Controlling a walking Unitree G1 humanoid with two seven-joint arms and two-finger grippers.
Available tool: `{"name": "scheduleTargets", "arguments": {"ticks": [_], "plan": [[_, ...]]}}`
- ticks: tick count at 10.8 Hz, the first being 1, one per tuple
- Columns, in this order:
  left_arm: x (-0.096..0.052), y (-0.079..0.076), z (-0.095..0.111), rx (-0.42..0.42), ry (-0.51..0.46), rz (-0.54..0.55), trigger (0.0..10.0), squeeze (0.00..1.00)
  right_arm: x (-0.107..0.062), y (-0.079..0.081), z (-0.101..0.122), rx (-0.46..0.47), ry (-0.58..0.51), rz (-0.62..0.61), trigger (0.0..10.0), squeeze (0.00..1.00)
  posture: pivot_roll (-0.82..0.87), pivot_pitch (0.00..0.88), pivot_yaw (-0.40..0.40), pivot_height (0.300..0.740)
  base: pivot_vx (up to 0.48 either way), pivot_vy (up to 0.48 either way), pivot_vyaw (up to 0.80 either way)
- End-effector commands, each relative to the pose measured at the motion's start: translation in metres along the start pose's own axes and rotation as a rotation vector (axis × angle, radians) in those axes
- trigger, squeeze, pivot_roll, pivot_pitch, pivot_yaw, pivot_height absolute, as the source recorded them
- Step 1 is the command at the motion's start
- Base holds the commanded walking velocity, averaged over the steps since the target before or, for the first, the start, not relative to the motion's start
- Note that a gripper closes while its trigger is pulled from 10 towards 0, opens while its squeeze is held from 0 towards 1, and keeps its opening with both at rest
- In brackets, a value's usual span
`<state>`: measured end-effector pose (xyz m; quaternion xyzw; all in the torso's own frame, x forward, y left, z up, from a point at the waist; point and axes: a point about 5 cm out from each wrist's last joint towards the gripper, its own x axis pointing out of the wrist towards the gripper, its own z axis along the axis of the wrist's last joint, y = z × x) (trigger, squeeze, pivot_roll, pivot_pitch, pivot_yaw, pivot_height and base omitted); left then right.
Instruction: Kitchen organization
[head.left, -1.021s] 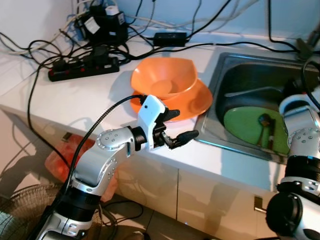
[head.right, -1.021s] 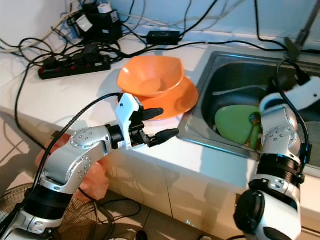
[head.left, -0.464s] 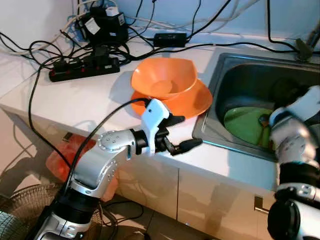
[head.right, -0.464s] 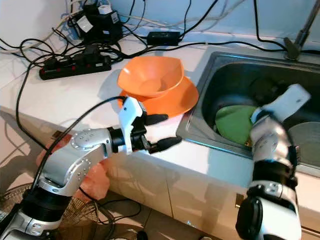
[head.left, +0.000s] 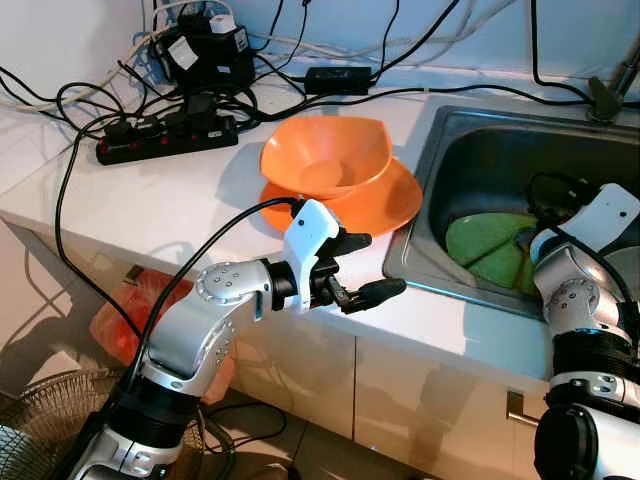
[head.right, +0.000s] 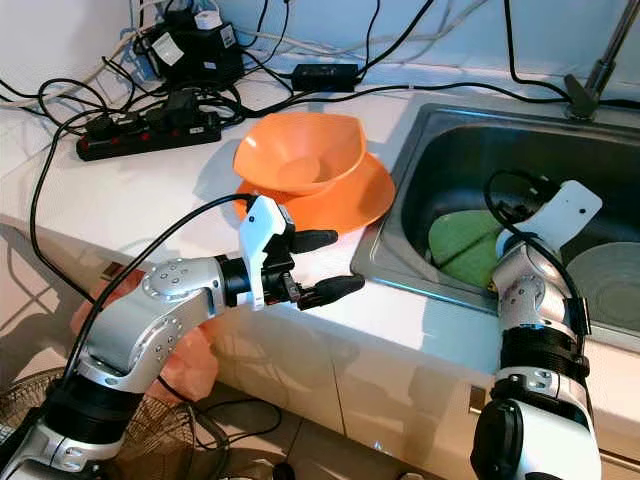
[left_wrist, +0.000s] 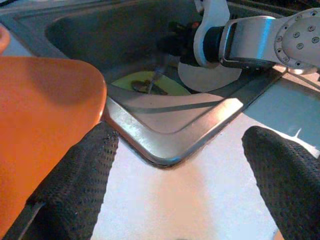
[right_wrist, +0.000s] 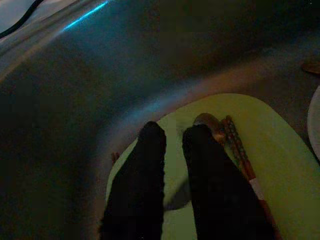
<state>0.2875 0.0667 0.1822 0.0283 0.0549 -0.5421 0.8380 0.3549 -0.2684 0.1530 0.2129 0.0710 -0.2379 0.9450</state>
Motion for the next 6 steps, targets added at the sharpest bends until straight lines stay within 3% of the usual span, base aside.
{"name": "scheduleTargets", "arguments": {"ticks": [1,5,6], "plan": [[-0.003,0.0,0.0,0.004,0.005,0.002,10.0,0.0,0.0,0.002,-0.003,-0.011,0.007,-0.004,10.0,1.0,0.11,0.081,0.115,0.74,0.0,0.0,0.0],[-0.006,0.008,0.004,0.019,-0.019,0.064,10.0,0.0,-0.001,0.006,0.0,0.009,-0.001,0.016,10.0,1.0,0.11,0.079,0.113,0.74,0.0,0.0,0.0],[-0.007,0.02,0.01,0.027,-0.052,0.156,10.0,0.0,-0.003,0.015,0.006,-0.017,-0.028,0.067,10.0,1.0,0.11,0.078,0.108,0.74,0.0,0.0,0.0]]}}
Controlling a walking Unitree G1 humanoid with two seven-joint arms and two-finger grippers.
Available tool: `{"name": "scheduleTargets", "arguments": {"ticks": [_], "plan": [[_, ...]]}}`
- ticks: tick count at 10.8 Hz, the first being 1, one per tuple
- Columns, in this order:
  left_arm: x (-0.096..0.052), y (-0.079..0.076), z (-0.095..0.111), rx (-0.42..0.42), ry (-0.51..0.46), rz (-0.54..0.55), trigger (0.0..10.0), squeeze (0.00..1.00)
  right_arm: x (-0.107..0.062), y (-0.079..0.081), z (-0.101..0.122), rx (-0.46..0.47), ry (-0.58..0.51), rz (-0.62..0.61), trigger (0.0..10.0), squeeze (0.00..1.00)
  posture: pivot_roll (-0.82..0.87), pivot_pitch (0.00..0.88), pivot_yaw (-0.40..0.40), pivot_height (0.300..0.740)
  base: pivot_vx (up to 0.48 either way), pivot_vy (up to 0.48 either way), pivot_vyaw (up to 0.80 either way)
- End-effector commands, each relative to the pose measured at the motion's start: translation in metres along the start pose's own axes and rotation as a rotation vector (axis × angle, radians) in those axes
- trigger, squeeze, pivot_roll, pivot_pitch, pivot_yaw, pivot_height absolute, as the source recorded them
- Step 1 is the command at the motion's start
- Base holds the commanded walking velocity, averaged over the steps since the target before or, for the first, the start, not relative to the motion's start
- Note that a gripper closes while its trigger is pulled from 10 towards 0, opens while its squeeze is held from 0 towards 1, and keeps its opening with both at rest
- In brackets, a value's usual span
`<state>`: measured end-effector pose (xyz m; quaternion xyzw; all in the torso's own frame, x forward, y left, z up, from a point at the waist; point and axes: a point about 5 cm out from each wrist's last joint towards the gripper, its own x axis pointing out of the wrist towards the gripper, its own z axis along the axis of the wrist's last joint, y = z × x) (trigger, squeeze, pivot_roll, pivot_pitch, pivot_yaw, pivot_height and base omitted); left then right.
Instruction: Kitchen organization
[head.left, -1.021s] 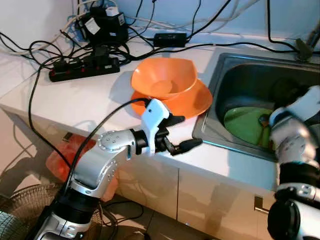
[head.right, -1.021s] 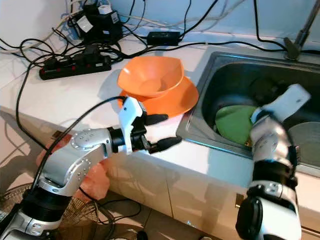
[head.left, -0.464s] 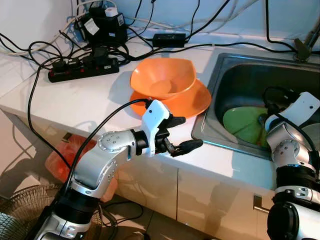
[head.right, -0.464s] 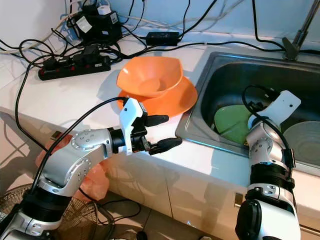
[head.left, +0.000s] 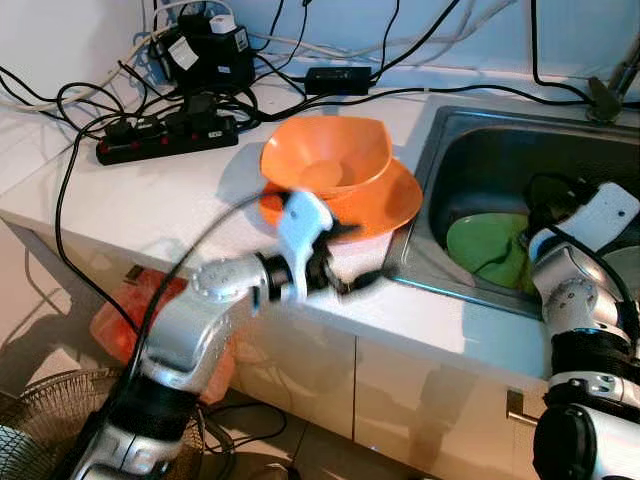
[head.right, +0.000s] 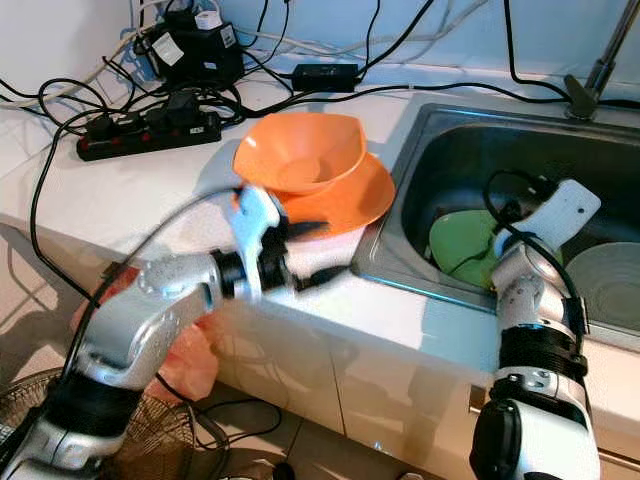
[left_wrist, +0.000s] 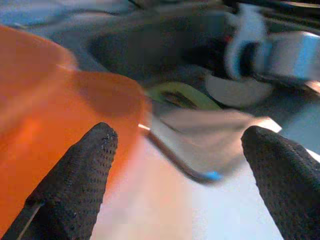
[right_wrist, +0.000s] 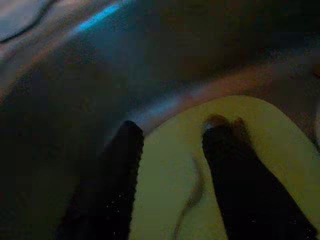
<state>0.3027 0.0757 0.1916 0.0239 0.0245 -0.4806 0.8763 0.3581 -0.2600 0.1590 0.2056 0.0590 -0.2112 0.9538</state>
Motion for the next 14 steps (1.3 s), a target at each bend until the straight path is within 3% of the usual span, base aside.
{"name": "scheduleTargets", "arguments": {"ticks": [1,2,3,4,5,6,10,12,14], "plan": [[-0.004,0.016,0.008,0.028,-0.034,0.113,10.0,0.0,-0.004,0.02,0.01,-0.042,-0.048,0.098,10.0,1.0,0.11,0.078,0.105,0.74,0.0,0.0,0.0],[-0.006,0.027,0.014,0.032,-0.063,0.187,10.0,0.0,-0.01,0.037,0.015,-0.099,-0.093,0.207,10.0,1.0,0.11,0.076,0.104,0.74,0.0,0.0,0.0],[-0.009,0.04,0.02,0.041,-0.088,0.274,10.0,0.0,-0.025,0.067,0.021,-0.168,-0.146,0.407,10.0,1.0,0.11,0.076,0.105,0.74,0.0,0.0,0.0],[-0.01,0.047,0.021,0.019,-0.095,0.327,10.0,0.0,-0.04,0.086,0.024,-0.142,-0.151,0.582,10.0,1.0,0.11,0.076,0.105,0.74,0.0,0.0,0.0],[-0.01,0.052,0.02,0.006,-0.089,0.369,10.0,0.0,-0.047,0.092,0.025,-0.174,-0.165,0.655,10.0,1.0,0.11,0.076,0.106,0.74,0.0,0.0,0.0],[-0.009,0.063,0.018,-0.018,-0.071,0.447,10.0,0.0,-0.055,0.098,0.025,-0.224,-0.18,0.735,10.0,0.0,0.1,0.077,0.107,0.74,0.0,0.0,0.0],[-0.004,0.094,0.04,-0.199,-0.18,0.644,10.0,0.0,-0.078,0.11,0.024,-0.28,-0.187,0.9,10.0,0.0,0.09,0.082,0.112,0.74,0.0,0.0,0.0],[-0.014,0.107,0.052,-0.192,-0.255,0.79,10.0,0.0,-0.081,0.108,0.02,-0.291,-0.178,0.912,10.0,0.0,0.09,0.082,0.119,0.74,0.0,0.0,0.0],[-0.025,0.119,0.044,-0.264,-0.235,0.901,10.0,0.0,-0.082,0.108,0.019,-0.291,-0.175,0.913,10.0,0.0,0.09,0.082,0.12,0.74,0.0,0.0,0.0]]}}
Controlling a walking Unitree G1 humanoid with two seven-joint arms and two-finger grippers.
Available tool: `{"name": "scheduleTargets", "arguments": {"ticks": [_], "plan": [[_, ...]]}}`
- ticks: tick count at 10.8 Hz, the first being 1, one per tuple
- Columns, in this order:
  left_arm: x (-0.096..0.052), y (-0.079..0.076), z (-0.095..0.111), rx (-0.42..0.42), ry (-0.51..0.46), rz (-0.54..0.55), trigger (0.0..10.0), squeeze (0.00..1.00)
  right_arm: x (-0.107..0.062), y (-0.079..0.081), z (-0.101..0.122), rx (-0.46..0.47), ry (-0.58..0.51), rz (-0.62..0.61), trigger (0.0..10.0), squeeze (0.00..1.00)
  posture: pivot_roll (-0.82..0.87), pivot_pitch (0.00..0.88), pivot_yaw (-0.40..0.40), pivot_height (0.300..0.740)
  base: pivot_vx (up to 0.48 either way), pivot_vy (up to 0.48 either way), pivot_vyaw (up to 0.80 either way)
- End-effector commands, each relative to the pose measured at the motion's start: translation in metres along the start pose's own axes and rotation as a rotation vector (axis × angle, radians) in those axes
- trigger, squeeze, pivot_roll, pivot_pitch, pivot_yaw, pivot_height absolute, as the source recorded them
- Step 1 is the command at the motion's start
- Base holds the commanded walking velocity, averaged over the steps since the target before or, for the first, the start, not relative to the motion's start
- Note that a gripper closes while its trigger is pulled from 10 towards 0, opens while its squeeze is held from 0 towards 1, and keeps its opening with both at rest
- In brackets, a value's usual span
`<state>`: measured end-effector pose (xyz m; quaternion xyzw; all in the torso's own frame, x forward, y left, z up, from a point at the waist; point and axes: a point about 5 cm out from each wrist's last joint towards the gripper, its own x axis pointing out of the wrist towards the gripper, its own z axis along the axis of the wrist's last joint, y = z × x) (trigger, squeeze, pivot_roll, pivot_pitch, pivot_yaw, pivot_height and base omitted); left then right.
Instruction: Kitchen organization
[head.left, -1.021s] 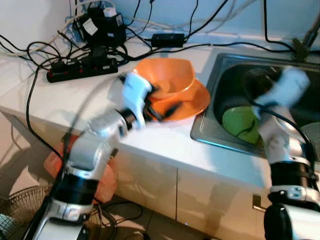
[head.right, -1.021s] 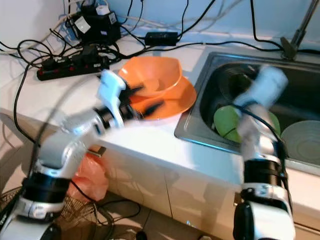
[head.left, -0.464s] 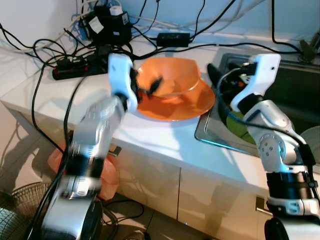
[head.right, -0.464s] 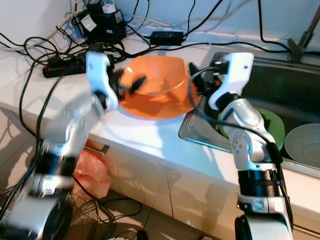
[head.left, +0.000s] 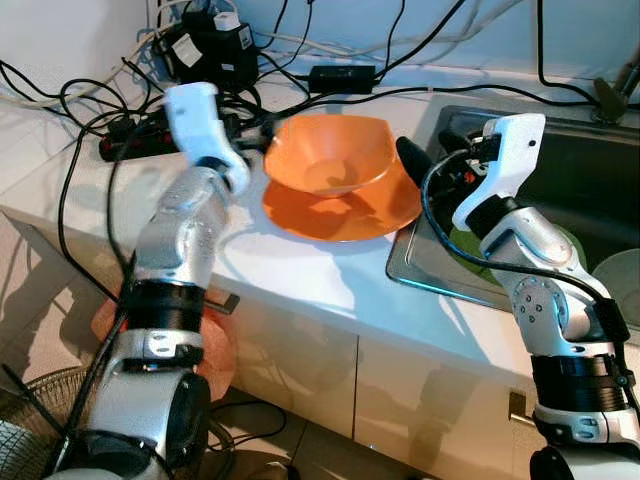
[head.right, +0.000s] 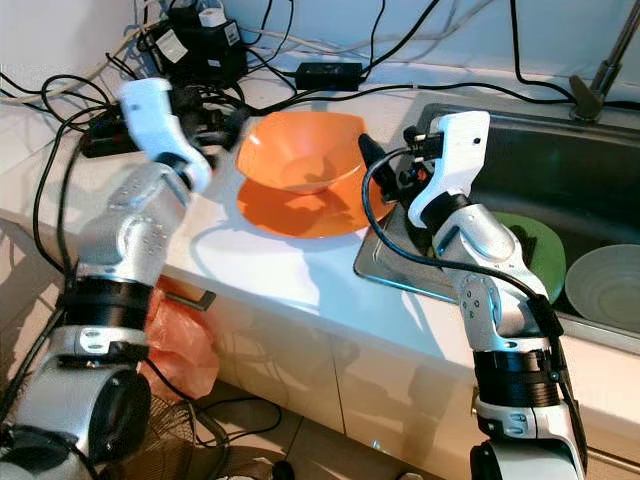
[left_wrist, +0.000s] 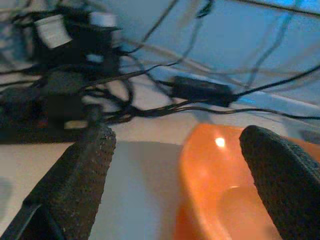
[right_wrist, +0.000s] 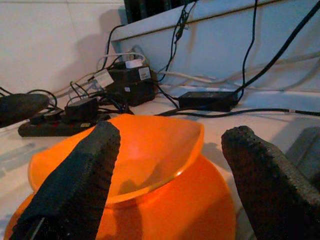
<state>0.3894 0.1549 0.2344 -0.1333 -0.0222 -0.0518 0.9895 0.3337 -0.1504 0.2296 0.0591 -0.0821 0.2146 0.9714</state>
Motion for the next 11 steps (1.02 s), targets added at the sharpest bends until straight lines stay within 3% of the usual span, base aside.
{"name": "scheduleTargets", "arguments": {"ticks": [1,4,6,11], "plan": [[0.003,0.009,0.0,-0.041,0.039,0.048,10.0,0.0,-0.001,0.005,0.003,-0.006,-0.013,0.022,10.0,0.0,0.09,0.08,0.122,0.74,0.0,0.0,0.0],[0.007,-0.002,-0.017,-0.195,0.185,-0.03,10.0,0.0,-0.007,0.027,0.006,-0.044,0.033,0.211,10.0,0.0,0.08,0.088,0.133,0.74,0.0,0.0,0.0],[0.012,-0.008,-0.013,-0.276,0.205,-0.083,10.0,0.0,-0.015,0.026,0.004,-0.1,0.105,0.284,10.0,0.0,0.07,0.096,0.131,0.74,0.0,0.0,0.0],[0.017,-0.023,-0.022,-0.34,0.373,-0.137,10.0,0.0,-0.019,0.02,0.015,-0.16,0.144,0.313,10.0,0.0,0.05,0.112,0.105,0.74,0.0,0.0,0.0]]}}
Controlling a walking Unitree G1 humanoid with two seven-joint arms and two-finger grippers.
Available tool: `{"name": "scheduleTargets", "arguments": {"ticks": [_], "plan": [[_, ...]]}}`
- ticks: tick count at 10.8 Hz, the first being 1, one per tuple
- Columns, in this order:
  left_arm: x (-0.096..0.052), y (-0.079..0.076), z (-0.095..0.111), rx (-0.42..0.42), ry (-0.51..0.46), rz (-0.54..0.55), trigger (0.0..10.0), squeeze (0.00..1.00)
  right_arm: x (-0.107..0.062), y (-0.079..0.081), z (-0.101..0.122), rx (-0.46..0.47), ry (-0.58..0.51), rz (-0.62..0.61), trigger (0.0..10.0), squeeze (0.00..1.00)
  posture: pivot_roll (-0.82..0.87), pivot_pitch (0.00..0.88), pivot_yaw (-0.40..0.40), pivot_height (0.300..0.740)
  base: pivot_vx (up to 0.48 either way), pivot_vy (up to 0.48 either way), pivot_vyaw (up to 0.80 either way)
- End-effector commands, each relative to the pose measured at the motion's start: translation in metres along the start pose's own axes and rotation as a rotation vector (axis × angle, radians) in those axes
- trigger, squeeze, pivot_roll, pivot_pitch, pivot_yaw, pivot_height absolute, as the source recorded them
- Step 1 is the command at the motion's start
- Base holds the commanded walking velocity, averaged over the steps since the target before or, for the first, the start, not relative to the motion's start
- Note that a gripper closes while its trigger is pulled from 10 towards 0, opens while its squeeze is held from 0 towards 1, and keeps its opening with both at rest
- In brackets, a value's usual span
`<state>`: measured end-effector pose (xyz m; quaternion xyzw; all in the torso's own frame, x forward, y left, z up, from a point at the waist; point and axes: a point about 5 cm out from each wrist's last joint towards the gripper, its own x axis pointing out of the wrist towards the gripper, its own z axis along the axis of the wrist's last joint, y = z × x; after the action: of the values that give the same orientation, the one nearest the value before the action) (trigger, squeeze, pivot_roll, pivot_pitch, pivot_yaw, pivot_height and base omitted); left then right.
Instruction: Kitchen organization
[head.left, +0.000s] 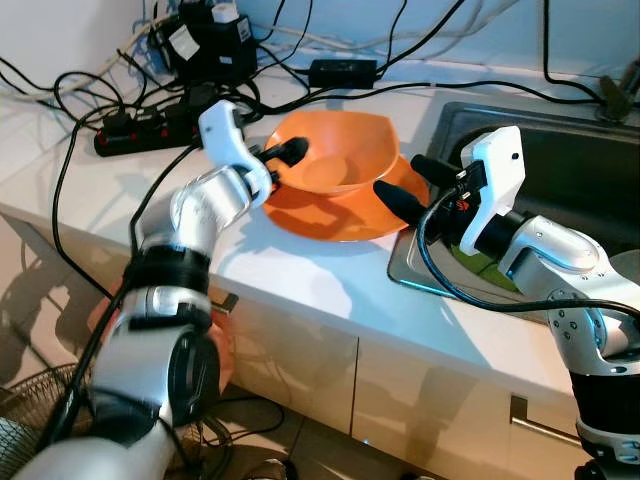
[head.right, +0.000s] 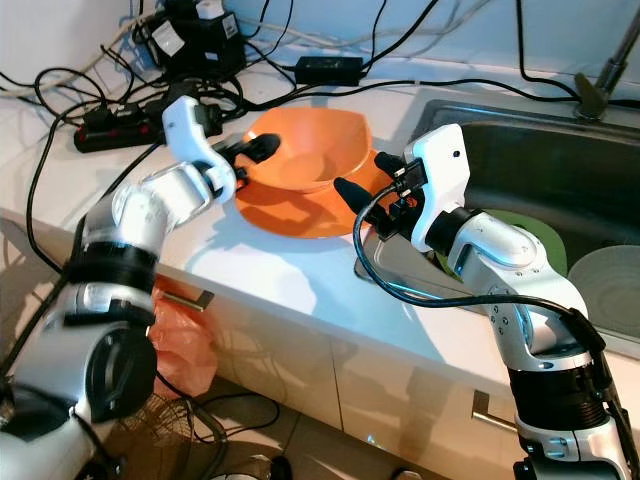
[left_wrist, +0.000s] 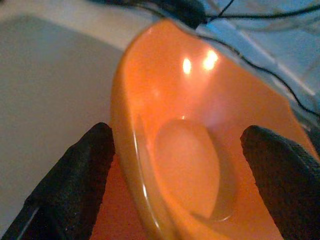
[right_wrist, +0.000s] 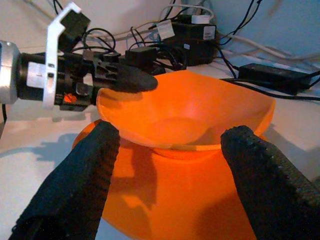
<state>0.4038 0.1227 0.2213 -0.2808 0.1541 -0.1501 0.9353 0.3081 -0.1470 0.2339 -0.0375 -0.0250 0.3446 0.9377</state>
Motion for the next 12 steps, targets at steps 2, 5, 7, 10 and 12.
{"name": "scheduleTargets", "arguments": {"ticks": [2,5,7,10,12], "plan": [[0.004,0.007,-0.004,-0.086,0.044,0.063,2.6,0.0,0.0,0.005,0.012,-0.033,-0.016,0.04,10.0,0.0,0.05,0.114,0.105,0.74,0.0,0.0,0.0],[0.01,-0.002,-0.01,-0.168,0.066,0.06,0.0,0.0,-0.003,0.009,0.015,-0.06,0.005,0.103,10.0,0.0,0.05,0.114,0.107,0.74,0.0,0.0,0.0],[0.012,-0.007,-0.008,-0.195,0.059,0.052,0.0,0.0,-0.007,0.012,0.013,-0.071,0.033,0.146,10.0,0.0,0.06,0.111,0.111,0.74,0.0,0.0,0.0],[0.012,-0.007,-0.009,-0.211,0.068,0.065,0.0,0.0,-0.014,0.017,0.008,-0.093,0.083,0.213,10.0,0.0,0.06,0.115,0.122,0.74,0.0,0.0,0.0],[0.012,-0.008,-0.006,-0.217,0.064,0.066,0.0,0.0,-0.017,0.016,0.006,-0.104,0.105,0.219,10.0,0.0,0.06,0.116,0.124,0.74,0.0,0.0,0.0]]}}
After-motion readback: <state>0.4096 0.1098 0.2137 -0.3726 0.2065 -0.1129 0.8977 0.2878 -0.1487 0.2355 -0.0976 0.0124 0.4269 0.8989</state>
